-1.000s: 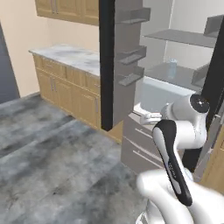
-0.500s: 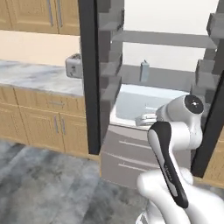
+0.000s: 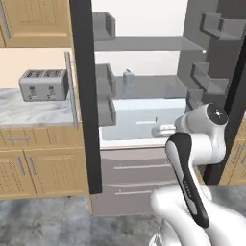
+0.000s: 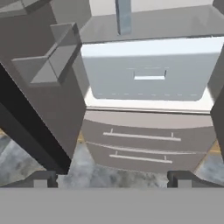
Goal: Take a sugar cube from the saucer and place it inside the coffee. Then, grab milk from the fridge and place it next to the coffee on the counter to sweeten the coffee.
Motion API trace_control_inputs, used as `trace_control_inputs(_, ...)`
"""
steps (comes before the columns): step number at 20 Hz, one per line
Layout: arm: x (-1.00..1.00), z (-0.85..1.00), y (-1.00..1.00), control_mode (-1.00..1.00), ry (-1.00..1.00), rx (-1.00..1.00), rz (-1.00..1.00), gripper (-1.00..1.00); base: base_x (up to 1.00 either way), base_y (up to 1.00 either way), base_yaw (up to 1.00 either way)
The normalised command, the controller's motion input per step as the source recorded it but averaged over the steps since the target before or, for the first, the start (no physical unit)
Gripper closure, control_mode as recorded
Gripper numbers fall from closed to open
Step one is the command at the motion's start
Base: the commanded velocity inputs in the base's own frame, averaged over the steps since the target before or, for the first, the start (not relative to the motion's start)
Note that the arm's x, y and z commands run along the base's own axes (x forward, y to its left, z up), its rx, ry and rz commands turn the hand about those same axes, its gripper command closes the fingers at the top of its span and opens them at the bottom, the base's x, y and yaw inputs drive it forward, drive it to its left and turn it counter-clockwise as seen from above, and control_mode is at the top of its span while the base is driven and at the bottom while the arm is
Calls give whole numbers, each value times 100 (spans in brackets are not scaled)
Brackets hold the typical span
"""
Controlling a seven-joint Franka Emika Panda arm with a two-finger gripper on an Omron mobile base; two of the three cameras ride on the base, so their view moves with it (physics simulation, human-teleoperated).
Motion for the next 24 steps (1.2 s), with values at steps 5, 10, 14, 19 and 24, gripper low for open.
trace_control_inputs(5,0,0,0,100,0,0,0,-100,64,50,-12)
trace_control_inputs(10,0,0,0,100,0,0,0,-100,62,-9,0)
trace_control_inputs(14,0,0,0,100,0,0,0,-100,62,-1,0)
trace_control_inputs(19,0,0,0,100,0,0,0,-100,49,-19,0)
trace_control_inputs(24,0,0,0,100,0,0,0,-100,41,-24,0)
